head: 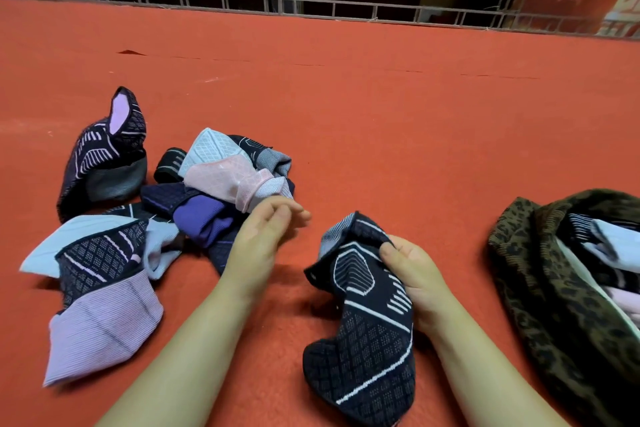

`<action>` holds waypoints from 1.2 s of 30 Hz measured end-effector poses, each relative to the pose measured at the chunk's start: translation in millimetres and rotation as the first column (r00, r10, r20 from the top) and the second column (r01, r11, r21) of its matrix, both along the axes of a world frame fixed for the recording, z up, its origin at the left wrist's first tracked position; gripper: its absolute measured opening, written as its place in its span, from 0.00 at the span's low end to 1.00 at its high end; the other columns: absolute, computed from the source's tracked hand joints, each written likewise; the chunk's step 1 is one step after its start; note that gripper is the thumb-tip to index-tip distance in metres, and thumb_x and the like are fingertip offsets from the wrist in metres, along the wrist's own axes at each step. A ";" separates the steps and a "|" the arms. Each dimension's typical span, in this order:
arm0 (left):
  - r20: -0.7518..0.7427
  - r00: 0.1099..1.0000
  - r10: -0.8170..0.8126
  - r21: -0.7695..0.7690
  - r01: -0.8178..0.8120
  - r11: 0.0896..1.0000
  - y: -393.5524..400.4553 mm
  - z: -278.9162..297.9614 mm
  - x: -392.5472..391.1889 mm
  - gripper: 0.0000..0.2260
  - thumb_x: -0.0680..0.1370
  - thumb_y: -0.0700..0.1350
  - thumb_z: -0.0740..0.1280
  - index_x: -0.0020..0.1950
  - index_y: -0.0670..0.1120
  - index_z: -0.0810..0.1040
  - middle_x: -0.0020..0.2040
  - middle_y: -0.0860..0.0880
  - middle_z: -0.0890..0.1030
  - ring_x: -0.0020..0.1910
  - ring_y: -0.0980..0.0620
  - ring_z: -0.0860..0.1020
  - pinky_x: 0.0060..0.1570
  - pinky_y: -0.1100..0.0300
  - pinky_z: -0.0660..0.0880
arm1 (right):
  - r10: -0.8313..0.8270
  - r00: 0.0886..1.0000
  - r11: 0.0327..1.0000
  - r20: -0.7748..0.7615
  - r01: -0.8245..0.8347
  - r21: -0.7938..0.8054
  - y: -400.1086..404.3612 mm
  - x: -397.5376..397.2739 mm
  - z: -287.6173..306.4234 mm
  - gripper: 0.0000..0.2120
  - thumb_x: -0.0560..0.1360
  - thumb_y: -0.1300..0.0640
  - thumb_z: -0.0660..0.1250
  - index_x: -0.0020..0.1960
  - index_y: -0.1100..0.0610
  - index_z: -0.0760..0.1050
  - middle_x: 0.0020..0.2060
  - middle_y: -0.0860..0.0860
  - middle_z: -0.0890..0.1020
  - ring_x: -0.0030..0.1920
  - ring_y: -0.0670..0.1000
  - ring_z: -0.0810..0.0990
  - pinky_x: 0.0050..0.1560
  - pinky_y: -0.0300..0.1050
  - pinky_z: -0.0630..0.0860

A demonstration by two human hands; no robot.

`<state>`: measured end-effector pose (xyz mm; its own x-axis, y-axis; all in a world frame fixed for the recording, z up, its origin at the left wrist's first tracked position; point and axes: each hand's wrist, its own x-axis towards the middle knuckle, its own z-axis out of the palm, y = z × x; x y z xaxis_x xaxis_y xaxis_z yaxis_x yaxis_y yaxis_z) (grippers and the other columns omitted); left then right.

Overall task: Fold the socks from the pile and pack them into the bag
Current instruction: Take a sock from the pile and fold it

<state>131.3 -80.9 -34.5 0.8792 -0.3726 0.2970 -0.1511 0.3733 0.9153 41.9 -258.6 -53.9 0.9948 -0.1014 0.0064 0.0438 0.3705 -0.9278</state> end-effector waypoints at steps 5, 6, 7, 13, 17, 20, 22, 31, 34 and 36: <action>0.308 0.951 -0.010 0.361 -0.107 0.926 -0.7 10.7 -21.4 0.10 0.61 0.55 0.69 0.42 0.58 0.79 0.41 0.60 0.81 0.41 0.62 0.78 0.46 0.65 0.74 | 0.065 0.998 0.993 -0.016 -0.066 -0.094 9.0 -2.4 -1.5 0.38 0.55 0.37 0.79 0.52 0.63 0.77 0.42 0.57 0.84 0.38 0.51 0.82 0.39 0.41 0.79; 0.315 0.949 -0.026 0.404 -0.109 0.908 -0.9 8.7 -25.5 0.12 0.60 0.55 0.70 0.43 0.59 0.78 0.42 0.59 0.81 0.41 0.62 0.77 0.45 0.66 0.73 | 0.087 0.996 0.992 -0.009 -0.087 -0.095 10.5 -3.5 -1.8 0.37 0.55 0.37 0.79 0.52 0.63 0.77 0.41 0.57 0.84 0.38 0.51 0.82 0.39 0.41 0.78; 0.321 0.947 -0.025 0.422 -0.119 0.899 -0.9 5.9 -28.3 0.15 0.59 0.54 0.73 0.45 0.59 0.77 0.42 0.58 0.80 0.41 0.63 0.76 0.45 0.68 0.72 | 0.106 0.994 0.990 -0.005 -0.106 -0.096 11.3 -4.9 -1.5 0.37 0.56 0.37 0.79 0.51 0.63 0.77 0.40 0.56 0.84 0.38 0.50 0.82 0.39 0.40 0.78; 0.247 0.969 0.012 0.393 -0.112 0.913 -0.1 3.1 -28.2 0.05 0.68 0.45 0.69 0.42 0.51 0.77 0.37 0.57 0.80 0.38 0.60 0.76 0.43 0.63 0.72 | 0.149 0.989 0.973 -0.015 -0.149 -0.178 12.2 -6.9 -2.2 0.35 0.60 0.36 0.77 0.52 0.64 0.78 0.43 0.59 0.82 0.41 0.53 0.80 0.42 0.44 0.77; 0.124 0.987 0.101 0.368 -0.140 0.919 -0.2 1.9 -22.5 0.04 0.73 0.41 0.67 0.41 0.50 0.76 0.31 0.56 0.77 0.33 0.57 0.73 0.37 0.60 0.69 | 0.053 0.999 0.952 -0.008 -0.053 -0.301 12.3 -7.9 2.3 0.25 0.60 0.34 0.75 0.37 0.56 0.77 0.31 0.49 0.80 0.31 0.45 0.76 0.31 0.36 0.73; -0.147 0.963 0.228 0.237 -0.190 0.953 -1.4 5.6 -17.7 0.08 0.78 0.36 0.62 0.45 0.49 0.74 0.35 0.49 0.74 0.32 0.54 0.72 0.35 0.58 0.69 | -0.009 0.999 0.920 0.036 0.023 -0.392 15.4 -9.0 5.2 0.12 0.69 0.48 0.68 0.32 0.54 0.74 0.26 0.45 0.77 0.27 0.41 0.73 0.29 0.35 0.69; -0.285 0.933 0.220 0.193 -0.169 0.967 -2.1 8.8 -17.4 0.08 0.79 0.36 0.60 0.47 0.48 0.73 0.36 0.47 0.74 0.31 0.55 0.72 0.33 0.61 0.72 | -0.026 0.998 0.904 0.057 0.047 -0.426 17.5 -8.7 5.2 0.11 0.70 0.54 0.63 0.29 0.53 0.75 0.24 0.44 0.76 0.27 0.40 0.72 0.29 0.34 0.68; -0.254 0.955 -0.156 0.302 0.232 0.925 12.2 7.5 -17.7 0.14 0.68 0.39 0.71 0.50 0.43 0.72 0.35 0.47 0.80 0.31 0.53 0.78 0.33 0.62 0.74 | -0.126 0.981 0.895 0.150 0.178 -0.408 11.0 -6.2 0.7 0.10 0.71 0.53 0.62 0.33 0.54 0.74 0.27 0.43 0.76 0.30 0.42 0.72 0.31 0.37 0.70; -0.165 0.984 -0.069 0.377 0.128 0.917 13.8 13.1 -15.7 0.07 0.76 0.38 0.66 0.39 0.44 0.73 0.30 0.48 0.75 0.27 0.55 0.71 0.28 0.67 0.68 | -0.153 0.975 0.878 0.159 0.208 -0.431 5.3 -6.4 2.8 0.10 0.72 0.52 0.62 0.33 0.53 0.75 0.28 0.44 0.77 0.30 0.43 0.72 0.32 0.37 0.70; -0.206 0.978 -0.042 0.262 0.096 0.960 10.3 18.7 -14.7 0.11 0.79 0.40 0.61 0.37 0.46 0.74 0.33 0.48 0.75 0.29 0.56 0.71 0.29 0.68 0.70 | -0.122 0.981 0.860 0.148 0.179 -0.478 4.4 -8.7 3.5 0.10 0.72 0.51 0.63 0.33 0.50 0.76 0.29 0.44 0.76 0.31 0.44 0.72 0.34 0.40 0.70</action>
